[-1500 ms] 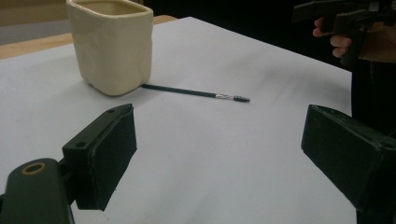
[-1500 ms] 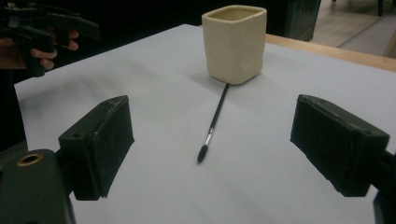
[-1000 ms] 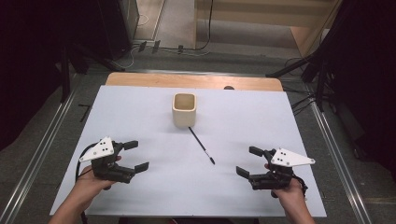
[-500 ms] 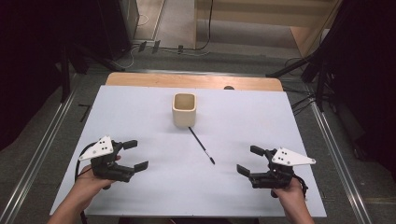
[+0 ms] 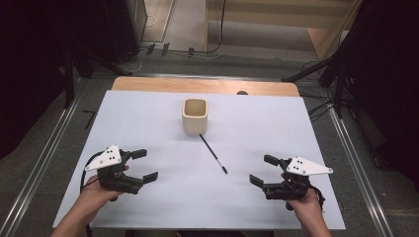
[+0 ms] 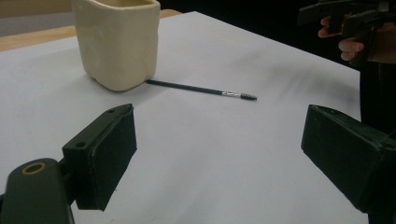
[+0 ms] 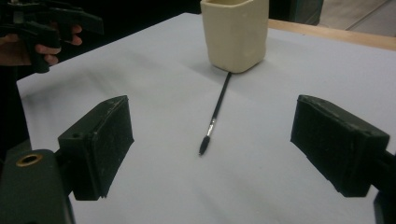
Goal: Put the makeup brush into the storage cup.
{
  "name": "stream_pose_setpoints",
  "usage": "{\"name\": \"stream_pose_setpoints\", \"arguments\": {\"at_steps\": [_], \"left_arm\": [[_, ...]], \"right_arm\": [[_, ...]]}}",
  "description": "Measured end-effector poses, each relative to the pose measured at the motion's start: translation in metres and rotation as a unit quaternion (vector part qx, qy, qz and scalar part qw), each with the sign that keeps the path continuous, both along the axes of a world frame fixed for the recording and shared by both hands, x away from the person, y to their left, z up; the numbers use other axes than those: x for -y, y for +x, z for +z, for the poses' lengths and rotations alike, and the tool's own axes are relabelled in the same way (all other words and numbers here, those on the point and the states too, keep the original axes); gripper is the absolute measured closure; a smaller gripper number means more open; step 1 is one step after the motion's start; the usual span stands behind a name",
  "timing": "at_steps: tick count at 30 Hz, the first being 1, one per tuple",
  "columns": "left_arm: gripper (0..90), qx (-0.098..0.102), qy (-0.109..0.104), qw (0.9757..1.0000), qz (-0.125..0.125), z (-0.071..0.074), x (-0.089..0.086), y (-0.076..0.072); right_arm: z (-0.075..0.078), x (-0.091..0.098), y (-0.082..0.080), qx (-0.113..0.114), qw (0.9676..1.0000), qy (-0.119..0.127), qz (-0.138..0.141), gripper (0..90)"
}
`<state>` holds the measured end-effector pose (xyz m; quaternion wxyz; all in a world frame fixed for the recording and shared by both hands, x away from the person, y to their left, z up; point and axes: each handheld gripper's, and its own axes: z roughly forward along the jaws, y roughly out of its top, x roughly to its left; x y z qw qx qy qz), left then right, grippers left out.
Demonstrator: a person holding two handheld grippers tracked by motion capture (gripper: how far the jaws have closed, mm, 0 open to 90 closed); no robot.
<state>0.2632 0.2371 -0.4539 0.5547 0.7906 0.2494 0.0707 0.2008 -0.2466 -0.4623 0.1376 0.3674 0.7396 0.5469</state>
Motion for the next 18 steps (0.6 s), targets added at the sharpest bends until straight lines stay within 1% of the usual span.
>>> {"name": "stream_pose_setpoints", "arguments": {"at_steps": [2,4,6,7,9,13,17,18], "left_arm": [[10.5,-0.001,0.002,1.0,0.001,0.0,0.0,0.0],[10.5,-0.001,0.006,1.0,0.0,0.0,0.0,0.0],[10.5,-0.002,0.007,1.0,-0.001,-0.001,-0.001,0.0],[10.5,-0.001,0.008,1.0,0.0,0.0,-0.002,-0.001],[10.5,-0.001,0.005,1.0,0.001,0.0,-0.002,-0.001],[10.5,-0.002,0.005,1.0,0.002,0.0,-0.002,-0.002],[10.5,-0.005,0.004,1.0,0.003,0.0,-0.002,-0.002],[10.5,-0.005,0.008,1.0,0.001,0.0,-0.002,-0.002]], "right_arm": [[0.001,-0.002,0.0,0.01,0.9999,-0.002,0.003,13.8],[0.001,-0.003,0.0,0.008,1.0,-0.002,0.005,13.8],[0.003,-0.005,0.001,0.011,0.9998,-0.014,0.006,13.8],[0.003,-0.005,0.001,0.011,0.9998,-0.014,0.006,13.7],[0.003,-0.007,0.002,0.011,0.9999,-0.011,-0.003,13.7],[0.003,-0.009,0.004,0.01,0.9997,-0.015,-0.014,13.7],[0.005,-0.011,0.004,0.013,0.9991,-0.02,-0.036,13.8],[0.005,-0.012,0.004,0.012,0.9988,-0.023,-0.042,13.8]]}}
